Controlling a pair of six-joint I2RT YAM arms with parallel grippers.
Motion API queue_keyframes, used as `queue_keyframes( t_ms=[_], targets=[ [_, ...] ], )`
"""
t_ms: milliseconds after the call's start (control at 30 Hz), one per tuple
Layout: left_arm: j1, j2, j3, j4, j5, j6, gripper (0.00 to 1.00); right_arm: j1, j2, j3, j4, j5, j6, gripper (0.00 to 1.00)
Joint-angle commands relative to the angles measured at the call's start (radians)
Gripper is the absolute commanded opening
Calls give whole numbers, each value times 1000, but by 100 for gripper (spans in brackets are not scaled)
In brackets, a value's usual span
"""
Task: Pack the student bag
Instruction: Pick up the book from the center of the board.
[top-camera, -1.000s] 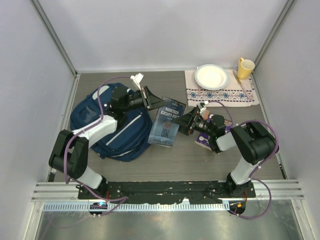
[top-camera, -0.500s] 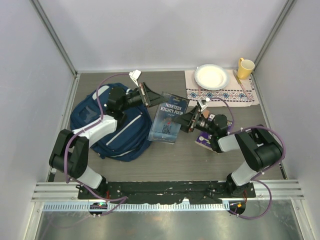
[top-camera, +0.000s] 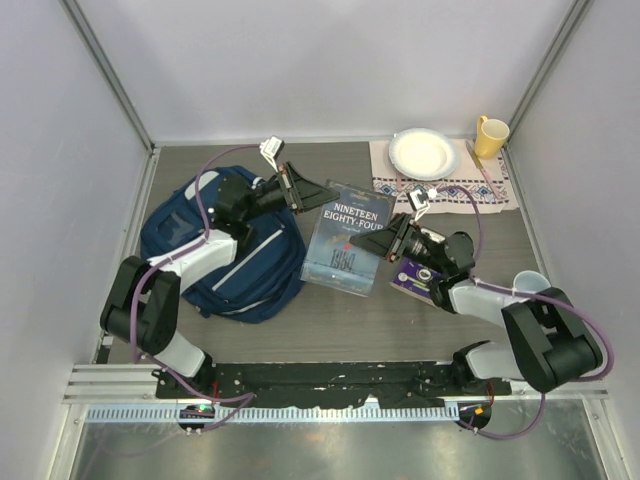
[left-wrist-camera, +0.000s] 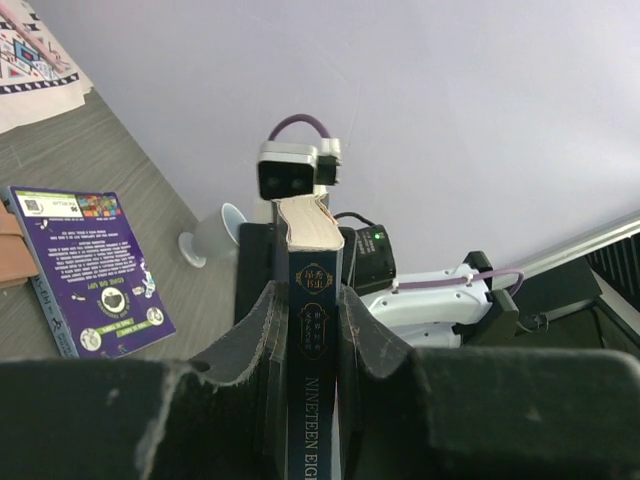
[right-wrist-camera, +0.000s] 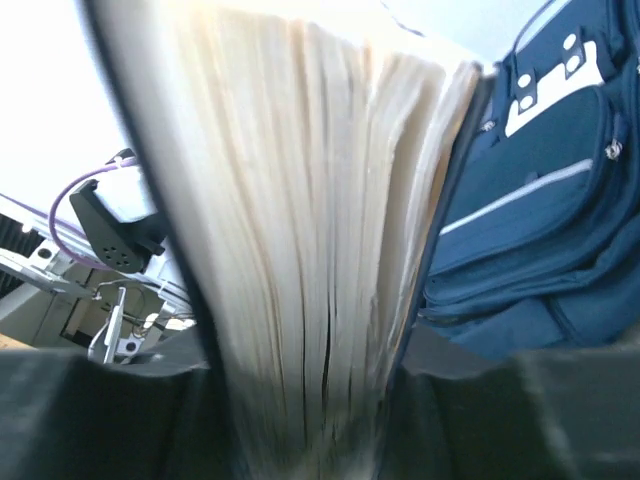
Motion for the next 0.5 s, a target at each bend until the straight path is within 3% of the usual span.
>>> queue_keyframes(
  t_ms=[0, 33, 133, 167, 233, 267, 467],
  targets=[
    [-5, -11, 21, 49, -44, -1, 0, 7, -93, 13, -2, 14, -79, 37],
    [-3, -21, 21, -4, -50, 36, 1, 7, -128, 8, -33, 21, -95, 24],
    [-3, -55, 33, -143, -56, 129, 21, 7, -204, 13, -191, 50, -178, 7],
    [-3, -64, 39, -184, -55, 160, 32, 7, -222, 16, -227, 56, -197, 5],
    [-3, -84, 56, -283, -55, 206, 39, 7, -249, 31, -316, 64, -241, 2],
    [-5, -97, 62, -309, -43, 246, 53, 7, -263, 37, -337, 61, -251, 1],
    [-14, -80, 102, -366, 92, 291, 68, 7, -228, 83, -339, -25, -247, 1]
  ],
)
